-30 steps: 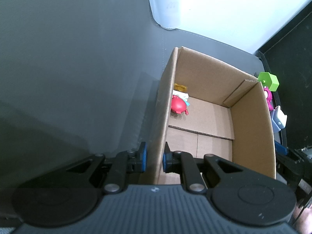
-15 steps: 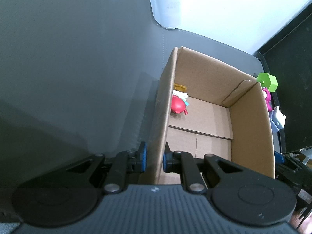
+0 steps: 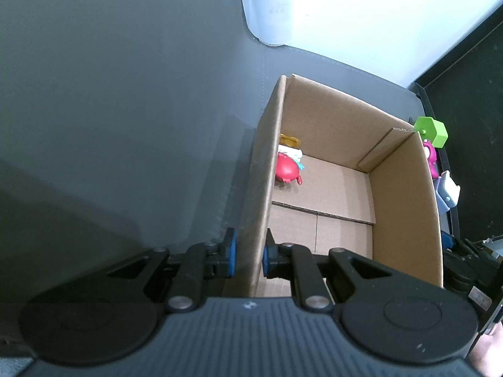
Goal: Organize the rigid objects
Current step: 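Lift the white plug charger with the right gripper and carry it over the box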
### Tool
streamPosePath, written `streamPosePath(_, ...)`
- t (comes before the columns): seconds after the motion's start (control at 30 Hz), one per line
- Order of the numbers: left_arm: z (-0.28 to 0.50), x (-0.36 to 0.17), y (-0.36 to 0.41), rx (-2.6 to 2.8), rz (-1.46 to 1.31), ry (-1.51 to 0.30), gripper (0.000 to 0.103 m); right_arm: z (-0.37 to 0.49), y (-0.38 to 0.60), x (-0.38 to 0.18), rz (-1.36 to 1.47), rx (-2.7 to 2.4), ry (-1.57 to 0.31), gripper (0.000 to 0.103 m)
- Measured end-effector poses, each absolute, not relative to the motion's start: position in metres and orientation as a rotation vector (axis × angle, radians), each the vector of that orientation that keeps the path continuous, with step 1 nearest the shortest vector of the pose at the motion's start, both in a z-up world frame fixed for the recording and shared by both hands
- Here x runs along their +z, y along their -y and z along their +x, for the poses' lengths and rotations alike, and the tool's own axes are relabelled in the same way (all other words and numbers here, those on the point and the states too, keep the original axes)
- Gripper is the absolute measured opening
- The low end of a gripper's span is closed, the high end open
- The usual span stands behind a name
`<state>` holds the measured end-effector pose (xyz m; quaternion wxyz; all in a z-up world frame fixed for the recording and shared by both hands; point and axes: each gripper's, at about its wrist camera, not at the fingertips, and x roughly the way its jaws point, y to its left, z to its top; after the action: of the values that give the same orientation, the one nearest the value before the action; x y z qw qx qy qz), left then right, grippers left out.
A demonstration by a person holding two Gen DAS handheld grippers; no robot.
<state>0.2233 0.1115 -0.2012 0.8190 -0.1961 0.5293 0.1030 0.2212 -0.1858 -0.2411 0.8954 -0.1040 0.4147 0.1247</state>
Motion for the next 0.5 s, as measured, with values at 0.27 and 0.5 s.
streamPosePath(0.27,0.2225,-0.2015,-0.1116,0.224,-0.424,-1.126,0.014,0.2185,0.1810,-0.2404,-0.255,0.265,-0.859,0.037)
streamPosePath(0.5,0.2204,-0.2021,-0.1121,0.242,-0.447,-1.121,0.014,0.2170,0.1888,-0.2341,-0.181,0.268,-0.937,0.036)
